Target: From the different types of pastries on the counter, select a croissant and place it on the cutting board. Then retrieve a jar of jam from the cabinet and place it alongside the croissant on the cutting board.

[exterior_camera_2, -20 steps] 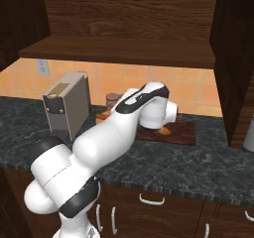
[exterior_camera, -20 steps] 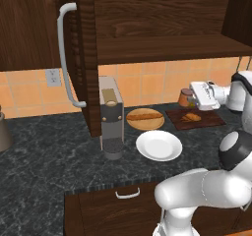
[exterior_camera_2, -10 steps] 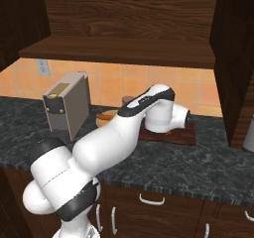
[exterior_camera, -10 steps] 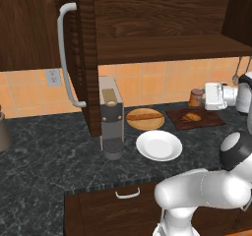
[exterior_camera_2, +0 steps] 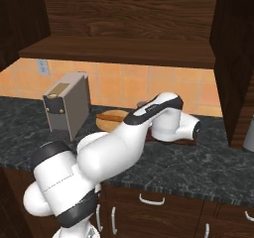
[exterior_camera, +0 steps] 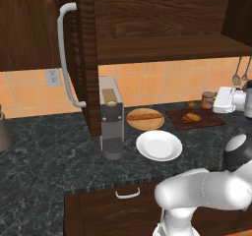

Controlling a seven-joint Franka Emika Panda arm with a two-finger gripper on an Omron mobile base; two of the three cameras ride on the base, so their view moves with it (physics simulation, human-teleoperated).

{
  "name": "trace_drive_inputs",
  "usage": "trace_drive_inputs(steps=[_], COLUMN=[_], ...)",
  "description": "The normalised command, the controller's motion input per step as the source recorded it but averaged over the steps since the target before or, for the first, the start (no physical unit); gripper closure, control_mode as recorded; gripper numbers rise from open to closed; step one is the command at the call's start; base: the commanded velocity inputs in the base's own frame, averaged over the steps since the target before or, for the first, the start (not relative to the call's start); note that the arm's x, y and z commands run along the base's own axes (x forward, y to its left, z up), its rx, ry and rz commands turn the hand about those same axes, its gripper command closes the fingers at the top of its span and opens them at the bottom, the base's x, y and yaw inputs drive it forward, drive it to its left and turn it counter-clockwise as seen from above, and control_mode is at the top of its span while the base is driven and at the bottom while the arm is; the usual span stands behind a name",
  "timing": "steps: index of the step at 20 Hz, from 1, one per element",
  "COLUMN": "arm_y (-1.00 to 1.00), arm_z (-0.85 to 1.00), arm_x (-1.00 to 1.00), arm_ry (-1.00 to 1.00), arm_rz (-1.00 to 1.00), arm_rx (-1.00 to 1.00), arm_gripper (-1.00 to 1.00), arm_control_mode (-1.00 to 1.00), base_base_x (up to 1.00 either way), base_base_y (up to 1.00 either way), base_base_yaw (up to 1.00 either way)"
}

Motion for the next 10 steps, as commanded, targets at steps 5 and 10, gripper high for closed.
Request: trace_drive_inputs(steps=[5, 10], arm_y=[-0.67, -0.27], arm_z=[-0.13, -0.23], arm_x=[0.17, 0.00], arm_ry=[0.00, 0.00], arm_rz=[-0.04, 0.00], arm_rx=[0.00, 0.00], arm_gripper=[1.00, 1.00], arm_control_mode=[-1.00, -1.00], base_base_x=[0.00, 0.00], base_base_y=[0.00, 0.00], base_base_yaw=[0.00, 0.00])
